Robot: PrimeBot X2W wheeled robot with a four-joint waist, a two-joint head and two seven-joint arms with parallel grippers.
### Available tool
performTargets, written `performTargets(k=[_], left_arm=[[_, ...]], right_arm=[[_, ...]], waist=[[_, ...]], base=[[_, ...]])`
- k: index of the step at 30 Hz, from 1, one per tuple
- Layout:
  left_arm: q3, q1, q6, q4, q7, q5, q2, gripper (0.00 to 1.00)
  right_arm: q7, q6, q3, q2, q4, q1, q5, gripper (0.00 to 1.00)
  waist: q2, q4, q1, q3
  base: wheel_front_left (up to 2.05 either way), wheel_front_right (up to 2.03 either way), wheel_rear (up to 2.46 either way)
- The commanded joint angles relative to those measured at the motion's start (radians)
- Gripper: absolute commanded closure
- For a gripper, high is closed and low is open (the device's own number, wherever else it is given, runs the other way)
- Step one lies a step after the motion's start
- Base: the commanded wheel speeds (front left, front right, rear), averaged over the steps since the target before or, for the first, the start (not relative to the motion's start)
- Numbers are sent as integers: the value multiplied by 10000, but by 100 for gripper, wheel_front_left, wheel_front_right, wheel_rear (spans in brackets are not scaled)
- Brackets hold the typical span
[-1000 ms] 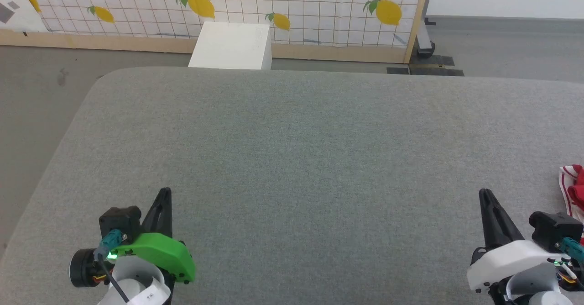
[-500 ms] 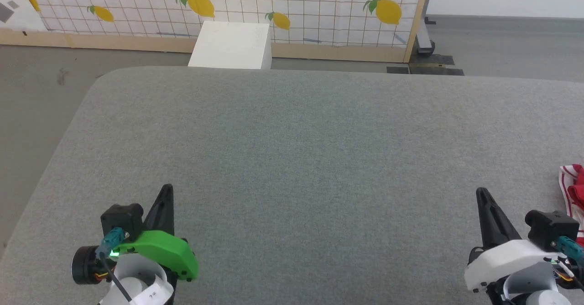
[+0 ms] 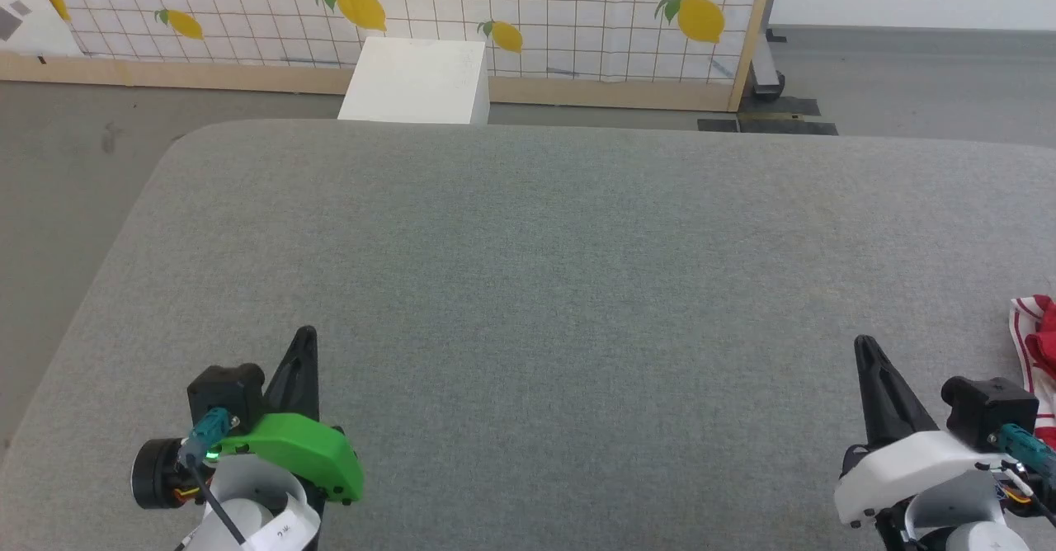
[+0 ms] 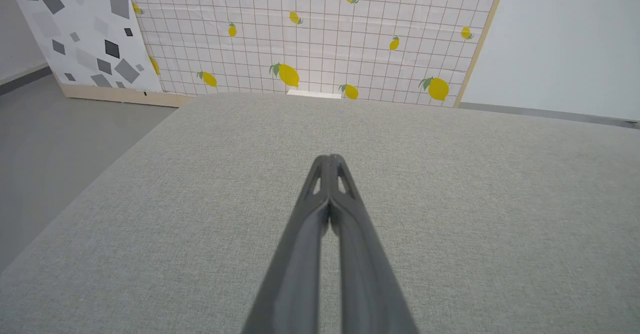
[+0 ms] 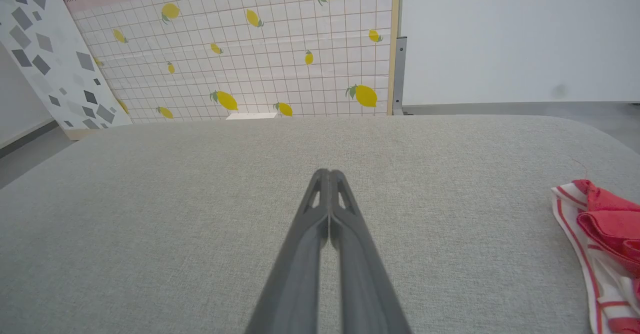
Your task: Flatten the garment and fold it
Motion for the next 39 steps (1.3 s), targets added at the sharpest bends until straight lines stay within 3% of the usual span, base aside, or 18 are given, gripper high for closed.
performTargets(k=[1, 39], left_arm=[[100, 183, -97, -76, 55, 241, -96, 100], [1004, 577, -477, -822, 559, 1688, -880, 100]], right_arm=[[41, -4, 47, 8, -98, -13, -113, 100], [182, -8, 417, 16, -493, -28, -655, 100]], waist=[[0, -3, 0, 2], [0, -77, 0, 51]], base=[[0, 0, 0], [0, 0, 0]])
